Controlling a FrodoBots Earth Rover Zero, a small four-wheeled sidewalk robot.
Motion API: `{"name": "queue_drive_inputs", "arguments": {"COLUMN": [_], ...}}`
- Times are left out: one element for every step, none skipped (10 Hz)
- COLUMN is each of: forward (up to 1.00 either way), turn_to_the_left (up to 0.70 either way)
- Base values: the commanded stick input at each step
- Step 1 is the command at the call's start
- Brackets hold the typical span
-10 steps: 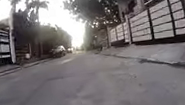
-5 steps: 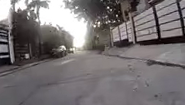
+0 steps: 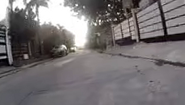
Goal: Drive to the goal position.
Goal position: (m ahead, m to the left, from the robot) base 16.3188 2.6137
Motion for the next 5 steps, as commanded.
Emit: {"name": "queue_drive_inputs", "arguments": {"forward": [0.85, 0.85, 0.85, 0.85, 0.85], "turn_to_the_left": [0.0, 0.0, 0.0, 0.0, 0.0]}}
